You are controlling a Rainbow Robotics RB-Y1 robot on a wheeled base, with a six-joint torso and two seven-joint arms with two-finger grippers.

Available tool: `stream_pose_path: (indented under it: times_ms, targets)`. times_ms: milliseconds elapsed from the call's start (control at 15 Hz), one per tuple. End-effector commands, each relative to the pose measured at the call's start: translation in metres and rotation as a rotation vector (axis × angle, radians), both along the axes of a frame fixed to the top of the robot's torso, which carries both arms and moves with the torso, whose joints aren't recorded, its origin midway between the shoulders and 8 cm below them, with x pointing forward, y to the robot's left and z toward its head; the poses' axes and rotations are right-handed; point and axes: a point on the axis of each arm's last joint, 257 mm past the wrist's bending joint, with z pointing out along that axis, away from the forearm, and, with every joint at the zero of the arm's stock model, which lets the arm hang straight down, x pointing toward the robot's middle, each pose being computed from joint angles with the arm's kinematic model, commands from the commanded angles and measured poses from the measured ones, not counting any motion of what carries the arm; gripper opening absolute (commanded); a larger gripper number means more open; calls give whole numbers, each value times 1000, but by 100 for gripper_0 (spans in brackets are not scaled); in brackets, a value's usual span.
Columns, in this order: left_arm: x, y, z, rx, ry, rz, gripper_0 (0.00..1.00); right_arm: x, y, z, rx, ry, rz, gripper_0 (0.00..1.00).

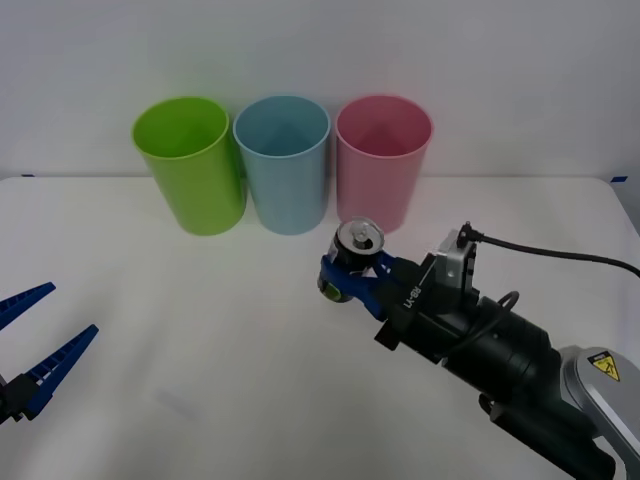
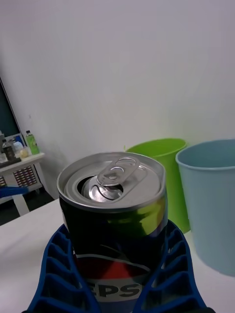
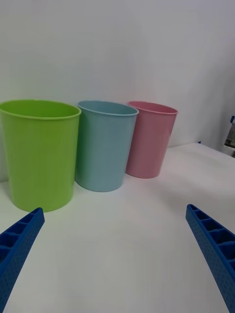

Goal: Grasp the object on the table and drop it into the matching bin: aluminum can to the light blue bin, PET bottle to the pink bin.

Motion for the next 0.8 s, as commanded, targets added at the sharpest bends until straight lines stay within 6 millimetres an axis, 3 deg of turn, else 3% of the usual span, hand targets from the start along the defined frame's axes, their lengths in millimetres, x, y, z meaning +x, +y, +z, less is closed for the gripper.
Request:
stream_pose_path:
  times_ms: [67,400,800]
  targets:
    - [0,0,0,0,0,0,100,15,2,32,37,-29,-7,0]
    - [0,0,0,0,0,0,100,51,0,71,50,-100,-99,0]
    - [0,0,0,0,0,0,100,102,18,93,44,-127,-121,0]
